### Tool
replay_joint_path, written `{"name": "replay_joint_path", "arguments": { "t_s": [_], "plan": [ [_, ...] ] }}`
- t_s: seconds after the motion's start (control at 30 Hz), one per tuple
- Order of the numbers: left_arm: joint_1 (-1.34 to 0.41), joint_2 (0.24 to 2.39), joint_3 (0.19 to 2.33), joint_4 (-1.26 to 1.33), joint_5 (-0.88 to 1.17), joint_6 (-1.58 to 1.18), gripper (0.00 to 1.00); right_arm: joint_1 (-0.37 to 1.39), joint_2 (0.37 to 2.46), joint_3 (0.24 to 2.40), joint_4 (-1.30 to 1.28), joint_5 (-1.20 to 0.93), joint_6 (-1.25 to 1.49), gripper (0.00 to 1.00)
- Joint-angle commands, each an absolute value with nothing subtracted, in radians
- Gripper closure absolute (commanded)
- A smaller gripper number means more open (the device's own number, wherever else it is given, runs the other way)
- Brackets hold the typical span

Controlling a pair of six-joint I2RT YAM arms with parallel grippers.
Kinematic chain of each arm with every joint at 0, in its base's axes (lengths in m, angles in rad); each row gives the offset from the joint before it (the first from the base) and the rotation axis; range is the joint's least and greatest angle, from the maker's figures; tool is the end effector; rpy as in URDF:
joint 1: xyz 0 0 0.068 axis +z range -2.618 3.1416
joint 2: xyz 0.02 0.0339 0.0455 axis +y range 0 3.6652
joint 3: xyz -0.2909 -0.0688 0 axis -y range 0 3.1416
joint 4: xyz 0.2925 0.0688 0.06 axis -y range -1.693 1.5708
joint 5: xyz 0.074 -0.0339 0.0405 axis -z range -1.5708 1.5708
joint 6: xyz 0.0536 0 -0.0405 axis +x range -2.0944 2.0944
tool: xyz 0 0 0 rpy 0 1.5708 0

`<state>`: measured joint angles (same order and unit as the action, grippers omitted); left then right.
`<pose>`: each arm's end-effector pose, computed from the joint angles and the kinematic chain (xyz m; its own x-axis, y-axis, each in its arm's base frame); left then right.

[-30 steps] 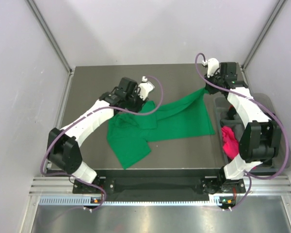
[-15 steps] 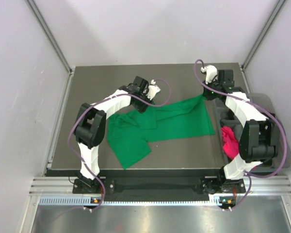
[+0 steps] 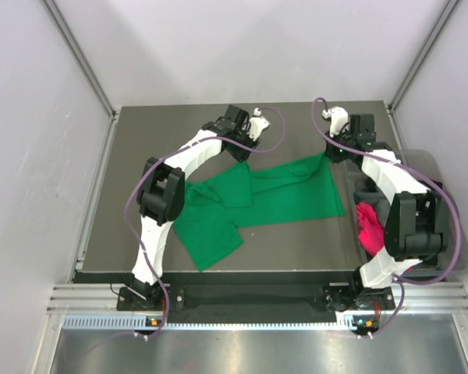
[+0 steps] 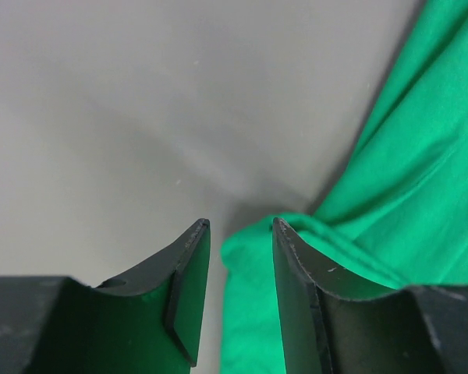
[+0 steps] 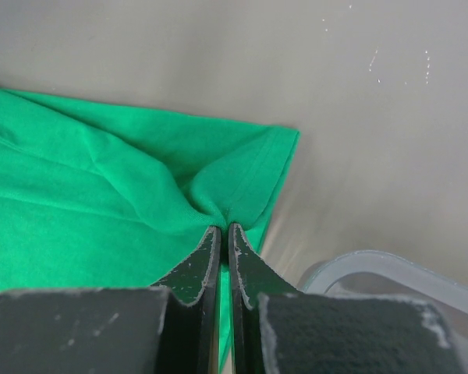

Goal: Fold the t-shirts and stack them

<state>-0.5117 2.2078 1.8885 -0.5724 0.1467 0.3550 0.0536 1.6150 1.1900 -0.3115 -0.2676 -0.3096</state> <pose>0.4926 -0.2856 0.2137 -0.4400 0.6415 -0.6285 0.7651 0.6342 0.1117 0.4158 0.0365 0.2537 -0.5635 -0.3245 -0.7597 -0.4399 0.8963 -0.0565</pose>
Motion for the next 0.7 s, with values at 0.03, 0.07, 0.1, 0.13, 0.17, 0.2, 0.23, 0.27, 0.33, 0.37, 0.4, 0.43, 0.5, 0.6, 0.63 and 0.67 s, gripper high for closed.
{"name": "replay_joint_path", "arguments": {
  "t_s": [0.03,0.07,0.1,0.13,0.17,0.2,0.23,0.27,0.33,0.37,0.4,0.43,0.5,0.6,0.63,0.67],
  "plan": [
    [-0.511,2.249,1.963,-0.618,0.206,0.327,0.58,0.037,1.615,1.174,-0.253,-0.290,-0.299,1.00],
    [-0.512,2.250,1.963,-0.617,0.210,0.327,0.58,0.035,1.615,1.172,-0.250,-0.290,-0.301,1.00],
    [-0.511,2.253,1.963,-0.618,0.210,0.324,0.58,0.035,1.618,1.172,-0.249,-0.291,-0.301,1.00],
    [-0.511,2.253,1.963,-0.620,0.210,0.322,0.59,0.035,1.621,1.172,-0.249,-0.291,-0.301,1.00],
    [-0.512,2.256,1.963,-0.620,0.209,0.322,0.59,0.034,1.623,1.172,-0.250,-0.293,-0.301,1.00],
    [-0.511,2.258,1.963,-0.621,0.209,0.321,0.59,0.034,1.628,1.172,-0.250,-0.296,-0.299,1.00],
    [-0.512,2.258,1.963,-0.620,0.209,0.322,0.60,0.035,1.631,1.172,-0.249,-0.298,-0.299,1.00],
    [-0.511,2.257,1.963,-0.620,0.209,0.322,0.62,0.032,1.632,1.172,-0.249,-0.299,-0.299,1.00],
    [-0.512,2.263,1.963,-0.621,0.207,0.321,0.65,0.034,1.634,1.173,-0.249,-0.299,-0.298,1.00],
    [-0.512,2.264,1.965,-0.620,0.206,0.319,0.72,0.032,1.634,1.172,-0.249,-0.299,-0.299,1.00],
    [-0.511,2.266,1.967,-0.621,0.212,0.318,0.76,0.034,1.634,1.172,-0.250,-0.299,-0.299,1.00],
    [-0.511,2.266,1.971,-0.624,0.215,0.319,0.79,0.031,1.634,1.170,-0.249,-0.299,-0.299,1.00],
    [-0.511,2.264,1.974,-0.629,0.221,0.316,0.90,0.031,1.634,1.170,-0.249,-0.298,-0.299,1.00],
    [-0.512,2.247,1.973,-0.637,0.225,0.311,1.00,0.026,1.629,1.170,-0.250,-0.298,-0.296,1.00],
    [-0.511,2.235,1.970,-0.641,0.230,0.311,1.00,0.026,1.629,1.173,-0.249,-0.298,-0.295,1.00],
    [-0.511,2.217,1.965,-0.646,0.226,0.314,1.00,0.023,1.625,1.175,-0.250,-0.298,-0.291,1.00]
  ]
}}
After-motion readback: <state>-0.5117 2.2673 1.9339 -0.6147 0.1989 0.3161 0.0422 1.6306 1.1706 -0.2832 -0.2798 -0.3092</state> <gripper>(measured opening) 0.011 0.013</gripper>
